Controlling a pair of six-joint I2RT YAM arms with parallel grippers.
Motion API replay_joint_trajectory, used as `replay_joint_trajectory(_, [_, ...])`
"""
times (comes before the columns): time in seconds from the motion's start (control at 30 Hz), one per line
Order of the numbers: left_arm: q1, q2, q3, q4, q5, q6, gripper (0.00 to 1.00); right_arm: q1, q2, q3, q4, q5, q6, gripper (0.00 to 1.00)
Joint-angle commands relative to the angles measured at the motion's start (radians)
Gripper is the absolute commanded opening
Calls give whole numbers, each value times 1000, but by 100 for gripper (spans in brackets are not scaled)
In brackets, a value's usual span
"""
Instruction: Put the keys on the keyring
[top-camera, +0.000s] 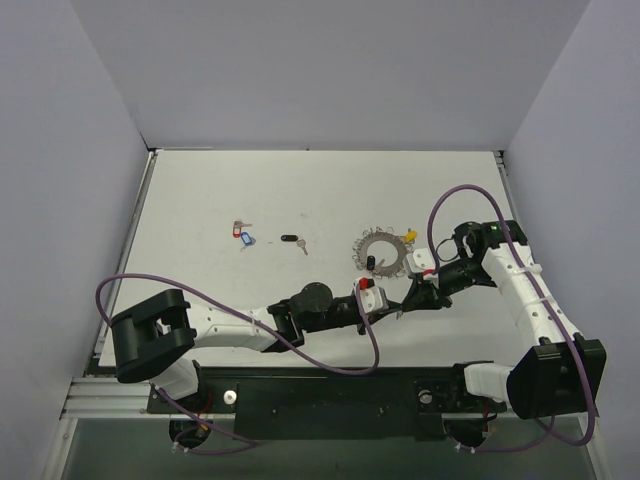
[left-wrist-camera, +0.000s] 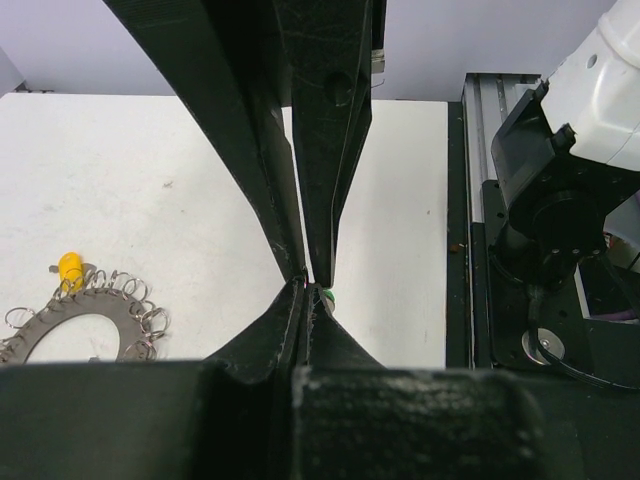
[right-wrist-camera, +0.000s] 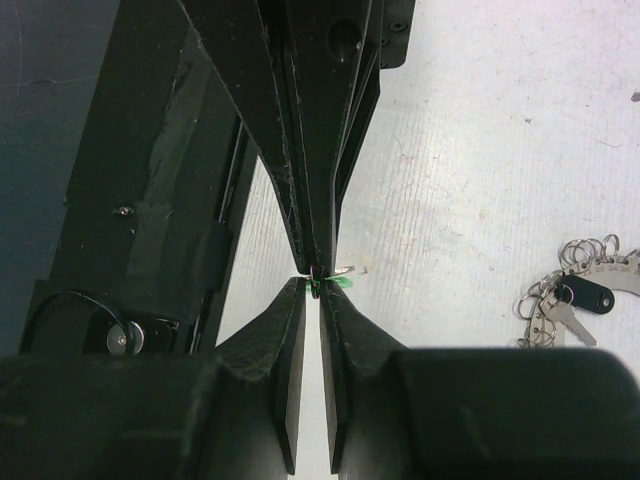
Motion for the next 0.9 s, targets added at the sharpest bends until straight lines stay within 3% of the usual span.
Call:
replay_joint_trajectory(0.0, [-5, -2, 35, 15, -19, -9, 0, -8, -30, -11, -221, -61, -36, 9])
replay_joint_trajectory(0.37, [-5, -7, 24, 47, -34, -26, 0, -3, -20, -12, -235, -70, -42, 9])
replay_joint_trajectory(0.57, [-5, -8, 20, 67, -43, -35, 0, 5, -13, -9, -233, -73, -33, 1])
replay_joint_trajectory(0.87, [-5, -14, -3, 100, -61, -49, 0, 9, -8, 14, -220, -65, 33, 0])
